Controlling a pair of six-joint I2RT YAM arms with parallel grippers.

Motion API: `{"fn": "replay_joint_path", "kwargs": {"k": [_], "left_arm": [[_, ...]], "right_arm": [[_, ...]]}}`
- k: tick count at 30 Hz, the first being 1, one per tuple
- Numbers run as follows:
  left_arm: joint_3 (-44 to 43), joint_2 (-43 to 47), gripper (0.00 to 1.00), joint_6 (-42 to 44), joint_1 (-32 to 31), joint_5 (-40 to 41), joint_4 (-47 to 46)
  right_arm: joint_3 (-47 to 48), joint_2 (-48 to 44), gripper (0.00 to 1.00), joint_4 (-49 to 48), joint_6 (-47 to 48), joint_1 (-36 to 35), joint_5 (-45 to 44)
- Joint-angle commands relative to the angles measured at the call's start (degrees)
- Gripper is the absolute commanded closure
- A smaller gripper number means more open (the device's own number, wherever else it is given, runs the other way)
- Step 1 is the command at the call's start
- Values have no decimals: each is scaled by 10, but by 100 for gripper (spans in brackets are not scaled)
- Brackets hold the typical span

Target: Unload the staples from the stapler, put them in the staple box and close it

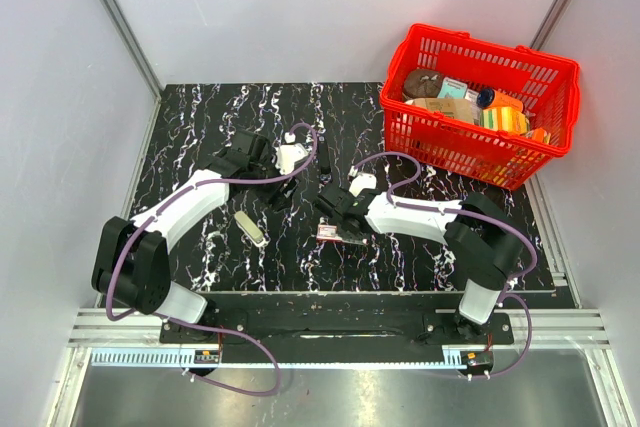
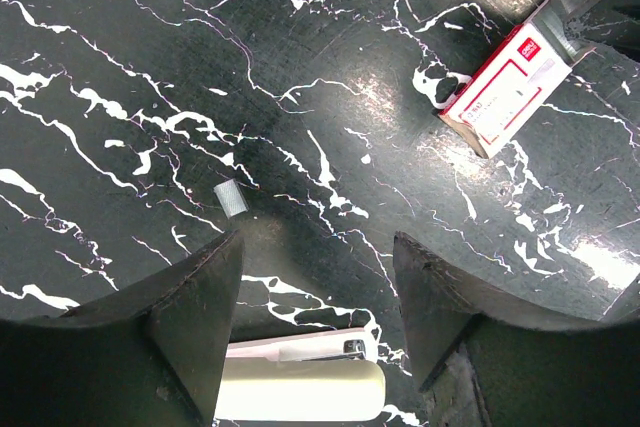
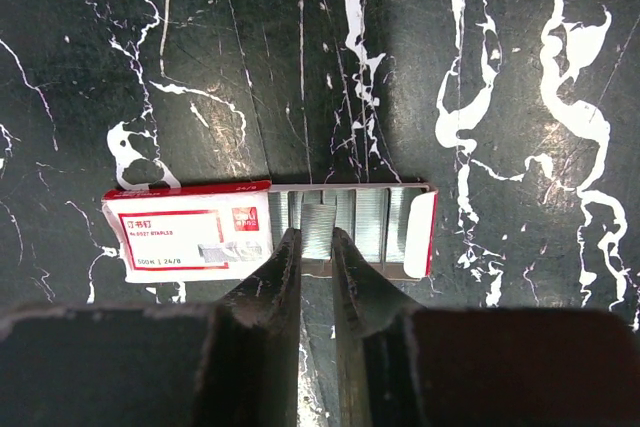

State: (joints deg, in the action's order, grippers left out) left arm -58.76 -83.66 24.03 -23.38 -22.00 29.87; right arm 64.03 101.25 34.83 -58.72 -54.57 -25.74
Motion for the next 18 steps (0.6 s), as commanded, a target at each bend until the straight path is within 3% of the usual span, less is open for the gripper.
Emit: {"fn": "replay_joint_path", "kwargs": {"k": [1, 18], "left_arm": [[-5, 21, 35, -4, -3, 4, -19], [-3, 24, 35, -7, -4, 2, -17]], "right_arm": [[-1, 6, 100, -6, 2, 5, 2], [-2, 18, 99, -6, 2, 11, 11]]}}
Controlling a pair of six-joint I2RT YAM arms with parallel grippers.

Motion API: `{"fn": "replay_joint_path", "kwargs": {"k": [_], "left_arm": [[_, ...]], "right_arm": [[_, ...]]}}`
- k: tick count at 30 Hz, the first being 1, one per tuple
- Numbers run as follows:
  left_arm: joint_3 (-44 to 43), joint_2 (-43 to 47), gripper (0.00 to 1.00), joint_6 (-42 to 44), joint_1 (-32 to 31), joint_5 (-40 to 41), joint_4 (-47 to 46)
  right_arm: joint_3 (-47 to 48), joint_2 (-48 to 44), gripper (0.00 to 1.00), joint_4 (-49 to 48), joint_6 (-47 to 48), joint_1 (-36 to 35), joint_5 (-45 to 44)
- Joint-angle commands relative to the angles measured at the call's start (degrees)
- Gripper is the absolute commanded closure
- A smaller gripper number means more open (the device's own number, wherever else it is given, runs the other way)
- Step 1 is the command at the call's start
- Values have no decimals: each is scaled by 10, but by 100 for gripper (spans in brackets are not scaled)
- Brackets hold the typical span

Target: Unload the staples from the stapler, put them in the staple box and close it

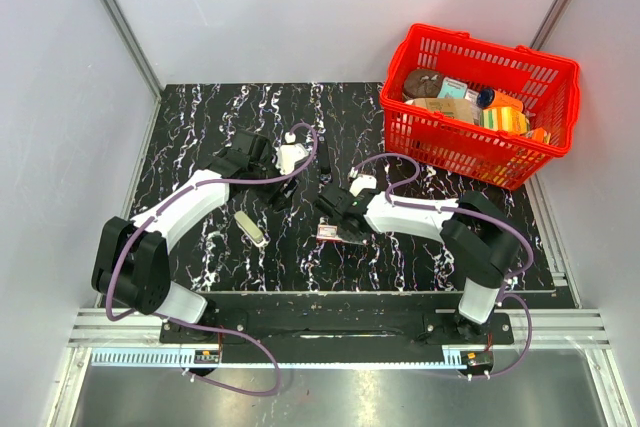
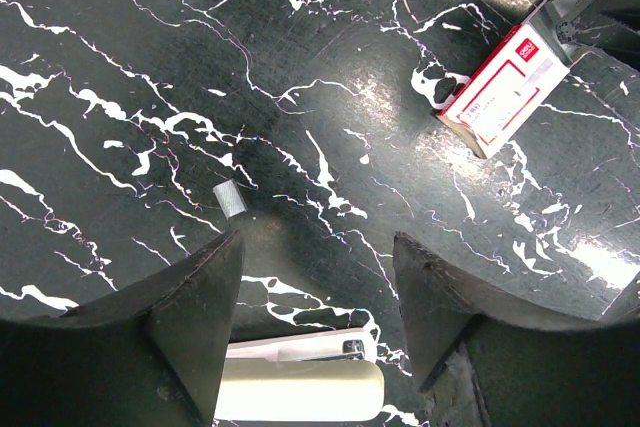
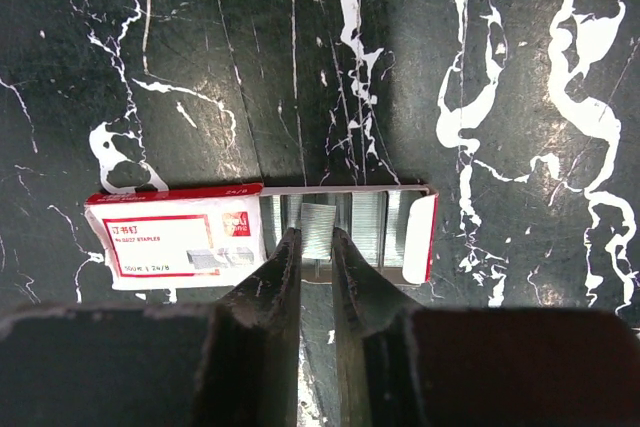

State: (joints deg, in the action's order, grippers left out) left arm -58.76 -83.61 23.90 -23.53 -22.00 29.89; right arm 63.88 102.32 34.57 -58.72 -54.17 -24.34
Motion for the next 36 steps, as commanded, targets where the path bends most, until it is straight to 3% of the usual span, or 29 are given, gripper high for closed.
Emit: {"fn": "replay_joint_path", "kwargs": {"k": [1, 23, 29, 36], "left_arm": [[-1, 23, 35, -6, -1, 2, -18], [-8, 16, 34, -10, -5, -2, -11], [-10, 16, 34, -10, -9, 1, -11], [-10, 17, 34, -10, -15, 6, -9]], "right_arm": [[-1, 7, 98, -4, 2, 9, -3], [-14, -6, 80, -25, 17, 10, 8], [-24, -16, 69, -40, 23, 10, 10], [-34, -31, 67, -50, 28, 10, 10]]}}
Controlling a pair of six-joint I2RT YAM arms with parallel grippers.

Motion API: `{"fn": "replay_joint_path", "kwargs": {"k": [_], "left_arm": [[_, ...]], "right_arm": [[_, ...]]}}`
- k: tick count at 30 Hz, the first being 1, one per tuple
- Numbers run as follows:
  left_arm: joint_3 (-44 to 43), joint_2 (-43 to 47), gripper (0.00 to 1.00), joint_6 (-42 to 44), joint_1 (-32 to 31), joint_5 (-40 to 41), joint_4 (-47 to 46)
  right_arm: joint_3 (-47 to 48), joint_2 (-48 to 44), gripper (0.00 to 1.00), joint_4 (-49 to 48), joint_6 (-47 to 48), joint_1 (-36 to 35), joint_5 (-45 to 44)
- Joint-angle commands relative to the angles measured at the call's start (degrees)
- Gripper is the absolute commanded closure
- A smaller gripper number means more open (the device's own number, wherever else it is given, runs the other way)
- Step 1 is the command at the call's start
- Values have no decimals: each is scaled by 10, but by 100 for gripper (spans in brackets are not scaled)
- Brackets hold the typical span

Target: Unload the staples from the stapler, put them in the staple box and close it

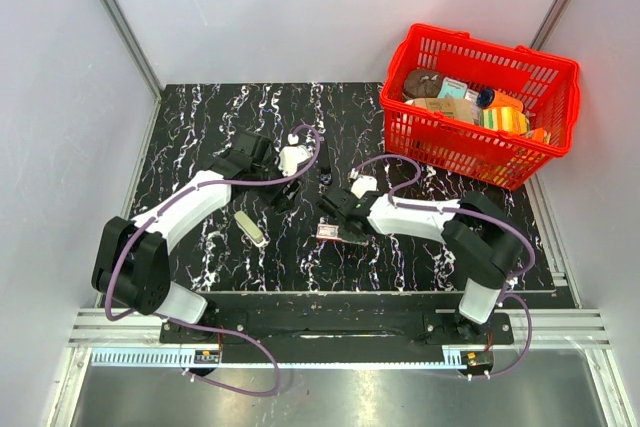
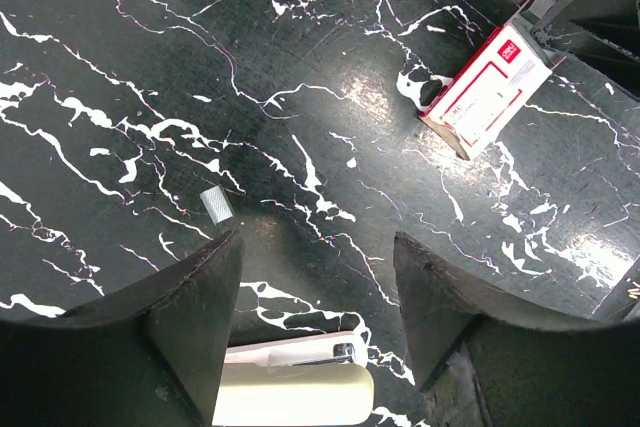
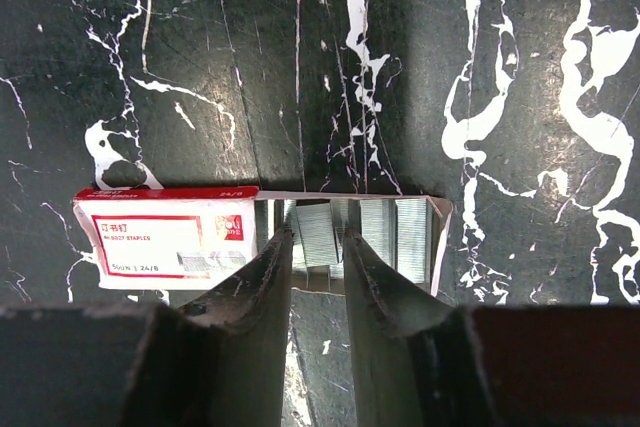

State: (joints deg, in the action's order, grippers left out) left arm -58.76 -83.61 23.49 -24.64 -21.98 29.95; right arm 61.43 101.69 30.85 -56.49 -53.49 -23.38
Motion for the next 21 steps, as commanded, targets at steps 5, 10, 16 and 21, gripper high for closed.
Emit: {"fn": "replay_joint_path", "kwargs": {"k": [5, 10, 16, 21], "left_arm": [[-11, 17, 34, -7, -8, 6, -8], [-13, 13, 34, -11, -12, 5, -8], [-11, 13, 34, -9, -15, 8, -7], [-7, 12, 34, -7, -15, 8, -7]], "right_arm": [[-15, -54, 68, -16, 18, 3, -4], [-17, -84, 68, -22, 29, 2, 6], [-15, -89, 75, -25, 36, 2, 8], [-32, -97, 94, -16, 39, 4, -7]]}}
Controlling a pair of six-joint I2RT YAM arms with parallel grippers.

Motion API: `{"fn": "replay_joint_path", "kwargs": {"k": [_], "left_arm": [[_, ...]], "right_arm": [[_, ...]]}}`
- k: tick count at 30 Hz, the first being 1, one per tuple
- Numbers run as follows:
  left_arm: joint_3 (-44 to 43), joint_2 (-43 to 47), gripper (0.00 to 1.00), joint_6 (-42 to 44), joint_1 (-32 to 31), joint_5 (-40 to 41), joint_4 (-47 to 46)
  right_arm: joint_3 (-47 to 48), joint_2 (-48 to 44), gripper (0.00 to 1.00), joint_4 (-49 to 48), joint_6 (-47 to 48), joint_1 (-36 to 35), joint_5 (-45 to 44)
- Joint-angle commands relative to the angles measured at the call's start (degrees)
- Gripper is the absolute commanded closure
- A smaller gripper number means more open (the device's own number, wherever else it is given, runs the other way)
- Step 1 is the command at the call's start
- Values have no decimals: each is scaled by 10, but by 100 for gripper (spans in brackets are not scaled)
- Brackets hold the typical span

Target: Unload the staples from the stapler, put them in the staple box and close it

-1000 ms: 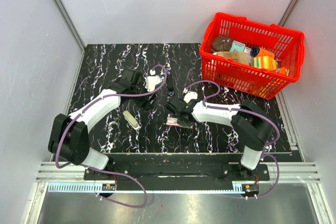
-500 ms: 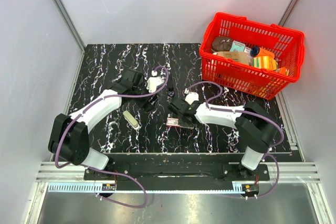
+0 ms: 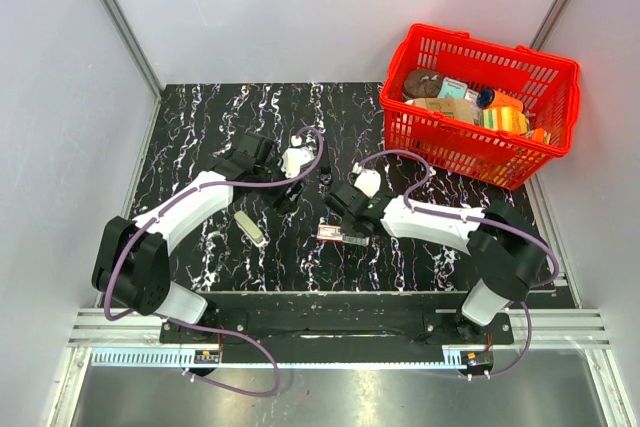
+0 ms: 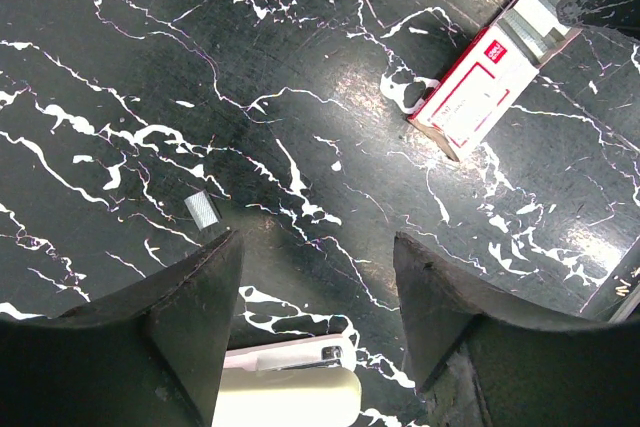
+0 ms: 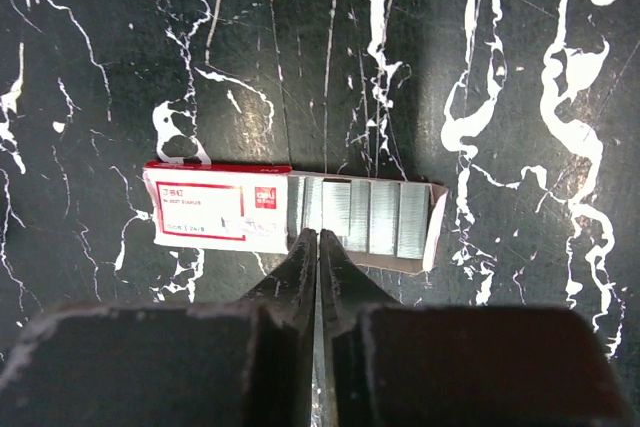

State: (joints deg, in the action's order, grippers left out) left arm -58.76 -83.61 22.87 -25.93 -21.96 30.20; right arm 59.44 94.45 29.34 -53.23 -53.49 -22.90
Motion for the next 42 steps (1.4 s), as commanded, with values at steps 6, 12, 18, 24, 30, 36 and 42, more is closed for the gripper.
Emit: {"fn": "replay_joint_path", "kwargs": {"k": [6, 12, 18, 24, 30, 36, 42], "left_arm": [[-7, 9, 34, -2, -3, 5, -9], [-7, 9, 34, 0, -3, 4, -9], [-2, 5, 34, 11, -3, 15, -9], [4, 5, 34, 16, -3, 23, -15], [8, 0, 34, 21, -3, 32, -20], [19, -7, 34, 26, -3, 39, -29], [21, -8, 34, 30, -3, 45, -30]], "right_arm": [[-36, -20, 100, -3, 3, 5, -5], [-39, -14, 100, -14, 7, 12, 5], [-25, 6, 100, -22, 12, 12, 14], [-20, 14, 100, -28, 17, 12, 22], [-16, 18, 100, -35, 19, 13, 25], [-16, 16, 100, -40, 23, 12, 28], [-19, 9, 100, -32, 23, 12, 24]]}}
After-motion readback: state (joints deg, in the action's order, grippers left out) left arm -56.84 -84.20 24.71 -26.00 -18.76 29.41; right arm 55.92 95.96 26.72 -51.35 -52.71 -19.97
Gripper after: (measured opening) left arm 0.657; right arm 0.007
